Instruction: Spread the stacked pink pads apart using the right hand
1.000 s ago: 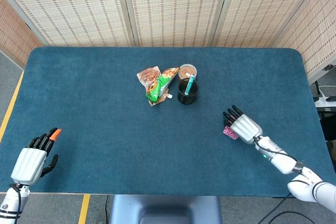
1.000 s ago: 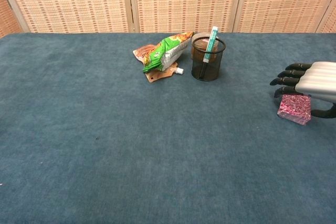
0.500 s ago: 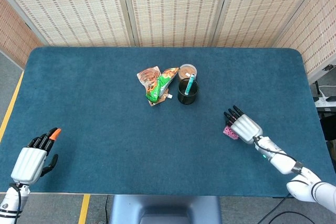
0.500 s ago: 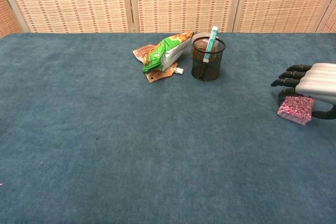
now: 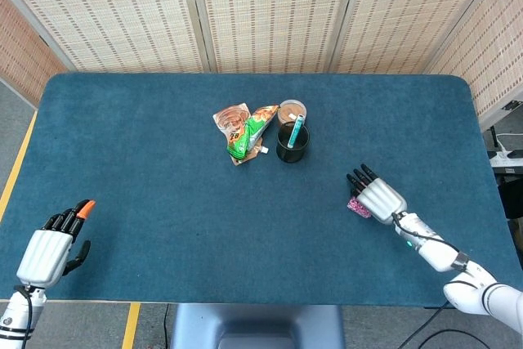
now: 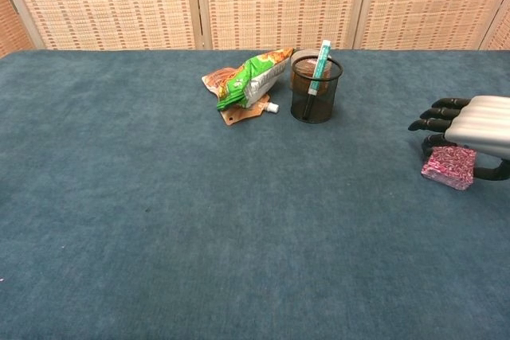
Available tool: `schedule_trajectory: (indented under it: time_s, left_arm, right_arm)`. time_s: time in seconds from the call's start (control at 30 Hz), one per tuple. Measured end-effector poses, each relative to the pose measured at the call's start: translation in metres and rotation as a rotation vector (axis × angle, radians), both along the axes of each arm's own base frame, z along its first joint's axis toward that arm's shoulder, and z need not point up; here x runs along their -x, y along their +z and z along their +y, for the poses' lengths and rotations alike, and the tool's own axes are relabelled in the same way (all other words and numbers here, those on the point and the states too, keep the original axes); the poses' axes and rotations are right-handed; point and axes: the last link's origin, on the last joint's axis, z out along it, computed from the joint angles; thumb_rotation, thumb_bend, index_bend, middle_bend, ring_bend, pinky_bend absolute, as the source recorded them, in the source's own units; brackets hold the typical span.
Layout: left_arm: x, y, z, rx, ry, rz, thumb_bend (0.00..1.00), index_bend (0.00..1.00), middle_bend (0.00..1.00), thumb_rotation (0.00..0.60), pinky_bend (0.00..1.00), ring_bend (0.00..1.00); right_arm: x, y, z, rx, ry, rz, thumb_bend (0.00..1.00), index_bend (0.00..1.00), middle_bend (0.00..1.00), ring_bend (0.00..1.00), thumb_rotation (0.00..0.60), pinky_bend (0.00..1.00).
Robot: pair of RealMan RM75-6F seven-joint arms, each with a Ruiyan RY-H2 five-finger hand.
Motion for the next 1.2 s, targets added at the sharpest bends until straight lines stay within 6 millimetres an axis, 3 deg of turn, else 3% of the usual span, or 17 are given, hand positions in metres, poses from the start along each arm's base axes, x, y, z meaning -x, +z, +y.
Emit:
schedule_trajectory:
  time_s: [0.47,0.9,1.2]
  left_arm:
    - [-0.001,0.0,0.0,-0.002,-0.003,-0.002,0.47,0.0,0.1,0.6,0.3,0.2]
    - [-0.002,0.001,-0.001,-0.002,-0.008,-0.007,0.47,0.0,0.1,0.6,0.31,0.2]
    - [-0.002,0.004,-0.002,-0.008,-0.01,-0.013,0.47,0.0,0.1,0.6,0.31,0.2]
  right_arm:
    - [-0.005,0.0,0.0,0.008,0.023,-0.01,0.3,0.53,0.09,0.0,0.6,0.02]
    - [-0.015,0.005,0.003,0.015,0.061,-0.004,0.3,0.56,0.09,0.0,0.6,0.02]
    - [-0.037,-0.002,0.004,-0.003,0.111,-0.025,0.3,0.56,0.09,0.0,0.6,0.02]
